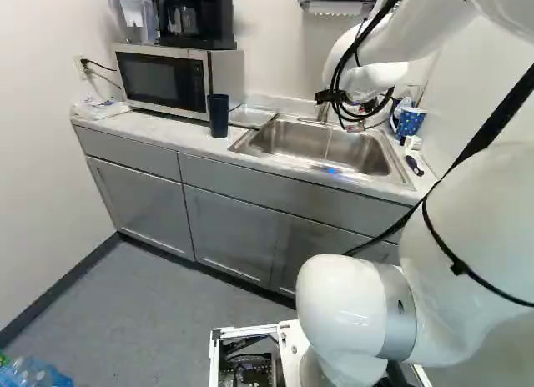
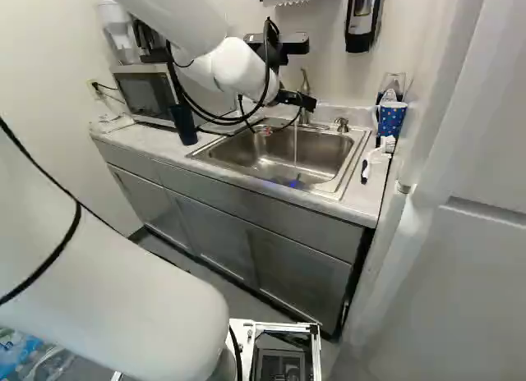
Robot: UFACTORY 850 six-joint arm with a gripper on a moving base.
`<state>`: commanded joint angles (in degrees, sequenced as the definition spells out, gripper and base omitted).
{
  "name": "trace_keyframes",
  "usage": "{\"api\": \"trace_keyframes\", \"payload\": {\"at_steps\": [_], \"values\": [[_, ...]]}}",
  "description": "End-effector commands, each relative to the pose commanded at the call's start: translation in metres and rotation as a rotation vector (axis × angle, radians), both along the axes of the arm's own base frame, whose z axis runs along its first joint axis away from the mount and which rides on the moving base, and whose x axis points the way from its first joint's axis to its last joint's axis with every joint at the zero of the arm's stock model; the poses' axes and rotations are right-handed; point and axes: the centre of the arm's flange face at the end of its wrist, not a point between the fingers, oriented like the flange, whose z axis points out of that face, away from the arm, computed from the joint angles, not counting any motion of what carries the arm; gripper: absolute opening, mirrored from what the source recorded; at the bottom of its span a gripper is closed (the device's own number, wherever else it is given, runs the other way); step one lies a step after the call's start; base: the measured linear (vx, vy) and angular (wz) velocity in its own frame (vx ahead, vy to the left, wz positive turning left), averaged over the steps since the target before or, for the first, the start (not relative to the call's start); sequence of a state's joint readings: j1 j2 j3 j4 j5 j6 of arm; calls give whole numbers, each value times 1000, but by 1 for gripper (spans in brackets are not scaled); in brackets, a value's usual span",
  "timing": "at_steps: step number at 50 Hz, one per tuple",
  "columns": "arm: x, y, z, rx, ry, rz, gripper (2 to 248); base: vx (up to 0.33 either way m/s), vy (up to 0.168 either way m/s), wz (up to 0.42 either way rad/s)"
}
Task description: Rinse the cup and place it in the tray
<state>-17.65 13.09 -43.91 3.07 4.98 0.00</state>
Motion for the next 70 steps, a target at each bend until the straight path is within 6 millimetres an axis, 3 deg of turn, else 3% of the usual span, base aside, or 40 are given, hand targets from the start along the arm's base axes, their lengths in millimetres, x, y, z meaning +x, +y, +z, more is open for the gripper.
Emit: {"api": "trace_keyframes", "payload": {"at_steps": [12, 42, 70], "values": [[-15, 3, -8, 31, 89, -1, 247, 0, 0, 0], [-16, 5, -9, 35, 101, 4, 247, 0, 0, 0], [-20, 42, -11, 29, 95, 88, 247, 0, 0, 0]]}}
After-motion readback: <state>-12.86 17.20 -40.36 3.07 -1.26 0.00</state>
